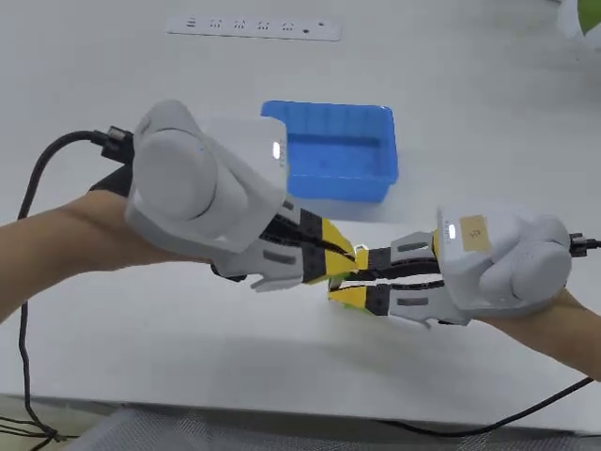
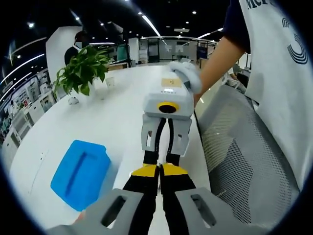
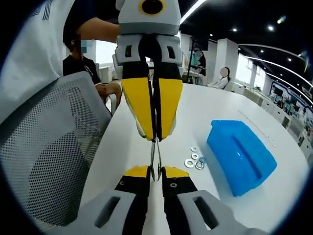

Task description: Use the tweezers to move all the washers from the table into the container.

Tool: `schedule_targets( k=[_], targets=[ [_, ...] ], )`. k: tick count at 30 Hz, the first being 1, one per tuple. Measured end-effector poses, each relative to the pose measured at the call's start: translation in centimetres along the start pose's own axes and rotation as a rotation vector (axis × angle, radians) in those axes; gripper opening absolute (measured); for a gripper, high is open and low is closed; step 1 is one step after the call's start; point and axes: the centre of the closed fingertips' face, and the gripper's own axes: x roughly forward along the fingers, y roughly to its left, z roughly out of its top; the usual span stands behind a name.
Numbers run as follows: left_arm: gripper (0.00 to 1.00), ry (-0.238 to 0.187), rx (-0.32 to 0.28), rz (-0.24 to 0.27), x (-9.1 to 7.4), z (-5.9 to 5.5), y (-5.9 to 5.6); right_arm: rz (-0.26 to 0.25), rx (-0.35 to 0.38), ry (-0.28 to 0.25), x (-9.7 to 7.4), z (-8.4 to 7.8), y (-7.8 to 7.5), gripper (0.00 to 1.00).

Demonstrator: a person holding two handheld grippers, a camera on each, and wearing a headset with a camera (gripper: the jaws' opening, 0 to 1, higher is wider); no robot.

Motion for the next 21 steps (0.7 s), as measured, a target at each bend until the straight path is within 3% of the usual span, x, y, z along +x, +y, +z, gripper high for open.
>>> schedule_targets(
  k=[9, 12, 21],
  targets=[
    [0.05, -0.002, -0.003, -0.002, -0.22, -0.18, -0.07, 0.045, -0.014, 0.008, 0.45, 0.15, 0.36, 0.07],
    [0.05, -0.019, 0.084, 0.012, -0.16, -0.01, 0.05, 0.050, -0.006, 0.004, 0.40, 0.12, 0.27, 0.06],
    [0.05, -0.015, 0.066, -0.008, -0.75, -0.47, -0.06, 0.073, -0.017, 0.000, 0.64, 0.26, 0.40, 0.06]
  ],
)
